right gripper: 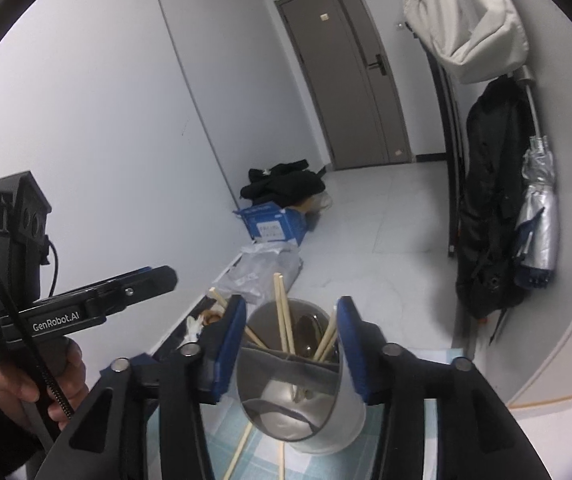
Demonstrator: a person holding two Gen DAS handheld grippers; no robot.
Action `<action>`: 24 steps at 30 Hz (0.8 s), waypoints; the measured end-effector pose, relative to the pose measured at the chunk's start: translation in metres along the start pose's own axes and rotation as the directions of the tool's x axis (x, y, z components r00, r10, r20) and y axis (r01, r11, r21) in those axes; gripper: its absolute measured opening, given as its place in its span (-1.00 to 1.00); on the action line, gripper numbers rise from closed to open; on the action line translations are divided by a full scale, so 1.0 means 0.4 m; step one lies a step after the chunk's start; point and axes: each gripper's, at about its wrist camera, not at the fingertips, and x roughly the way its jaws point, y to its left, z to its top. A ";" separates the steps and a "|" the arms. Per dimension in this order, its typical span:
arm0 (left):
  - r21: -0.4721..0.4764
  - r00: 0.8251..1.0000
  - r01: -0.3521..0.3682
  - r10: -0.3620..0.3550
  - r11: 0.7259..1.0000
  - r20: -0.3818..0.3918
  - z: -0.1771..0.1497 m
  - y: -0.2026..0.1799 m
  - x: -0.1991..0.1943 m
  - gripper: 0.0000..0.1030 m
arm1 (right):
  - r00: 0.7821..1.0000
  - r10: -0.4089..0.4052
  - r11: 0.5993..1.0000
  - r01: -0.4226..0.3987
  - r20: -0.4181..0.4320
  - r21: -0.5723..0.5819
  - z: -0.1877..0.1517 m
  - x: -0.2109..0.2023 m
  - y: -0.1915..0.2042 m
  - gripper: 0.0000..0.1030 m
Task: Organize utensils
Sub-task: 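Open both grippers to drop the chopsticks into the white holder, then move both open grippers back over the last two chopsticks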
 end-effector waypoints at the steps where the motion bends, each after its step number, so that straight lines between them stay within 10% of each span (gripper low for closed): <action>1: -0.006 1.000 -0.012 0.012 1.000 0.011 -0.004 0.000 -0.011 0.50 | 1.000 -0.010 1.000 0.010 0.005 -0.005 -0.003 -0.010 0.003 0.00; 24: -0.045 0.972 -0.187 0.191 0.981 0.139 -0.169 -0.001 -0.153 0.97 | 0.999 -0.043 0.998 0.044 0.034 -0.036 -0.173 -0.156 0.122 0.68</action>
